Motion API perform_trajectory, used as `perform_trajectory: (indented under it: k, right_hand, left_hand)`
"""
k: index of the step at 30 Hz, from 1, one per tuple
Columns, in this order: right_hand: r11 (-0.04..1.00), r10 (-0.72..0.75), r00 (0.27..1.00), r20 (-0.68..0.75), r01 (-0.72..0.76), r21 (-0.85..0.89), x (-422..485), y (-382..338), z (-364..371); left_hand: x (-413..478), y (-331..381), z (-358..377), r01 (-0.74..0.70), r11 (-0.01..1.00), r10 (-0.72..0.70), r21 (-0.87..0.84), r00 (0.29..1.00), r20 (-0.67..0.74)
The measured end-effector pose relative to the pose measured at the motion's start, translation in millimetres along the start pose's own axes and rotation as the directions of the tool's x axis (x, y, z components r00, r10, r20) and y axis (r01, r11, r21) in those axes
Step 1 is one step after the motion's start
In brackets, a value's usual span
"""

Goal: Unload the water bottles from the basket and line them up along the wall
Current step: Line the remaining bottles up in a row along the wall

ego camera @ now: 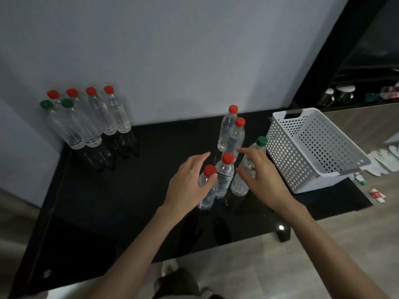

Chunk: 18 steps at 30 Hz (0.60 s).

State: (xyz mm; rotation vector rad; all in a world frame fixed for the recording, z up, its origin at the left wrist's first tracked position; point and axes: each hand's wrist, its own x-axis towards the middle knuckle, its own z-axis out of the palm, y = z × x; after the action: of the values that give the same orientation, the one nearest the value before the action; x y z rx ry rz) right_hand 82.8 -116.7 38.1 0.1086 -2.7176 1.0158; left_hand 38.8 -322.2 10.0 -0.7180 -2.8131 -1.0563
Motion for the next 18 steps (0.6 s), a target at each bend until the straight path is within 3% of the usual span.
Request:
perform_trajectory:
  k: [5,9,18]
  right_hand:
    - [0.996,0.067,0.994,0.087,-0.072,0.049,16.0,28.7,25.9]
    - [0.982,0.138,0.983,0.123,-0.152,0.113,31.3,45.4,55.4]
    - [0.948,0.187,0.974,0.126,-0.212,0.238,28.8,57.9,88.2]
  left_hand:
    - [4.7,-10.7,32.6,0.119,0.992,-0.123,0.038,0.984,0.128]
    - [6.7,-21.0,52.0,0.290,0.949,-0.272,-0.121,0.951,0.144]
    - [-9.2,-56.9,86.1,0.471,0.822,-0.409,-0.321,0.879,0.244]
